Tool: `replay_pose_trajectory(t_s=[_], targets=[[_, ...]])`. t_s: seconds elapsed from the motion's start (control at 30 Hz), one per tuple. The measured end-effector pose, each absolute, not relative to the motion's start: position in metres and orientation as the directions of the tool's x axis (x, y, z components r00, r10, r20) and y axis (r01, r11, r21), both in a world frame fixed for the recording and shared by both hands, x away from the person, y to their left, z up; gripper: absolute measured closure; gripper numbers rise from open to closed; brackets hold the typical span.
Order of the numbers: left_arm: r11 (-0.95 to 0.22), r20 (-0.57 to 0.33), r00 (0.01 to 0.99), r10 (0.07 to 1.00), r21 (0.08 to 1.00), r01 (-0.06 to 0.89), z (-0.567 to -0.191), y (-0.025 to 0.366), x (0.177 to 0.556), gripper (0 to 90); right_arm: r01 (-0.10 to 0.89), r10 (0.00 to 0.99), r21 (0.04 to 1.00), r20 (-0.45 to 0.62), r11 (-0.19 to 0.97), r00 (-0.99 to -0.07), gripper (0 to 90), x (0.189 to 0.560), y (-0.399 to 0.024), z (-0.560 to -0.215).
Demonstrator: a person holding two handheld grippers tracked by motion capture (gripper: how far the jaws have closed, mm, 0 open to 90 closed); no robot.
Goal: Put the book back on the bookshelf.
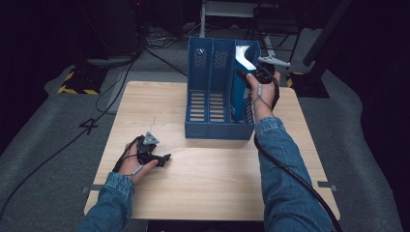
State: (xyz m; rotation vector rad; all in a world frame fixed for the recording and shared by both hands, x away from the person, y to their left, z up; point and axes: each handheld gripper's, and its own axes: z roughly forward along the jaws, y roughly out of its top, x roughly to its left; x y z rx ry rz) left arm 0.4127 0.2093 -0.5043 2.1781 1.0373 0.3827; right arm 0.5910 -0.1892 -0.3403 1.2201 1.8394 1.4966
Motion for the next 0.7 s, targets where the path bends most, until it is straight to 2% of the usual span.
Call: replay_pose_trajectory(t_s=[0.07,0.37,0.43,0.57,0.7], targets=[[-0.447,-0.026,0.638,0.769,0.691,0.568,-0.504,0.209,0.413,15.5,0.324,0.846,0.946,0.182,-0.011,-0.500,58.0,0.590,-0.191,-0.344],[-0.447,-0.026,0.638,0.770,0.691,0.568,-0.504,0.209,0.413,15.5,0.337,0.891,0.937,0.074,0.091,-0.447,55.8,0.572,-0.192,-0.347],[-0.449,-0.023,0.638,0.770,0.691,0.567,-0.504,0.209,0.412,15.6,0.364,0.908,0.924,0.044,0.122,-0.417,53.8,0.572,-0.188,-0.347],[-0.453,-0.018,0.639,0.769,0.690,0.564,-0.504,0.210,0.411,15.7,0.407,0.916,0.905,0.057,0.120,-0.398,50.3,0.577,-0.184,-0.340],[-0.451,-0.025,0.640,0.768,0.689,0.568,-0.504,0.210,0.411,15.8,0.444,0.923,0.878,0.010,0.176,-0.385,47.8,0.585,-0.179,-0.327]])
